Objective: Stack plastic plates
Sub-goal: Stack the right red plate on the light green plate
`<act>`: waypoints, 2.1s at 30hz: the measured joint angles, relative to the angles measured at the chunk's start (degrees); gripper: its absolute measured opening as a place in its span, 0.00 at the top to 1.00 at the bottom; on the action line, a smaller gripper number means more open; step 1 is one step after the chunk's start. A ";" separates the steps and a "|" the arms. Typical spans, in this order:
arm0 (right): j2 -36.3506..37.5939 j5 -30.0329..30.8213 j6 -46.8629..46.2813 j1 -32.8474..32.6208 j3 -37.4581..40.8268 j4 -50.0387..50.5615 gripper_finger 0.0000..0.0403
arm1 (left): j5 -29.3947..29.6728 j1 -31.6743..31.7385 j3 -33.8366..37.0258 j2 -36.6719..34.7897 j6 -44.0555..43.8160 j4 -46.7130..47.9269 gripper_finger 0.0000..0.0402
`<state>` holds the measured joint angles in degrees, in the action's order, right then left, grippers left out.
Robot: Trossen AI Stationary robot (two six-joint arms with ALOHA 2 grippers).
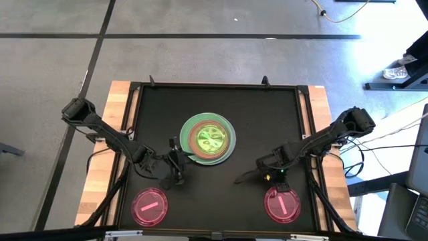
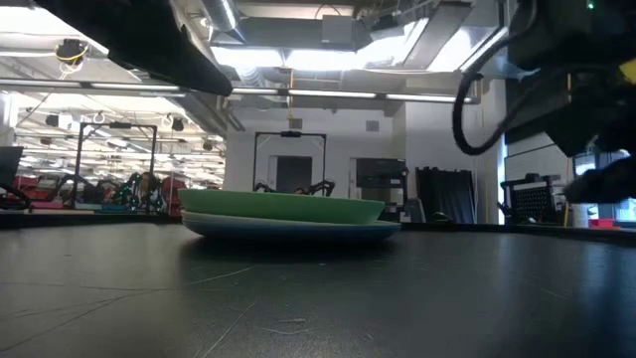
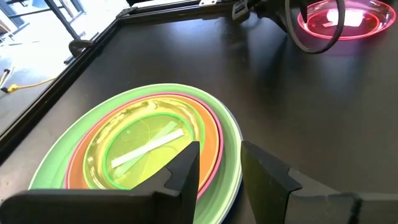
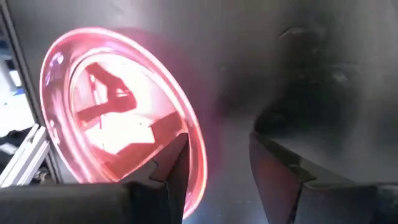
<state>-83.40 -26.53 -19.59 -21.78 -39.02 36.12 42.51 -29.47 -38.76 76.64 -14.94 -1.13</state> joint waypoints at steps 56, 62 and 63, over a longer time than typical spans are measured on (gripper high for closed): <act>-2.63 14.85 21.41 18.31 -25.71 -2.47 1.00 | 0.01 0.00 0.00 -0.02 0.04 0.24 0.73; -2.58 18.56 22.88 24.90 -27.38 -11.53 0.99 | 0.01 0.00 0.00 -0.03 0.04 0.23 0.73; -2.65 18.56 22.84 26.00 -27.20 -13.52 0.99 | 0.01 0.00 0.00 -0.02 0.04 0.23 0.73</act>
<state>-86.04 -7.97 3.25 4.22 -66.22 22.59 42.52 -29.47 -38.76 76.62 -14.90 -0.90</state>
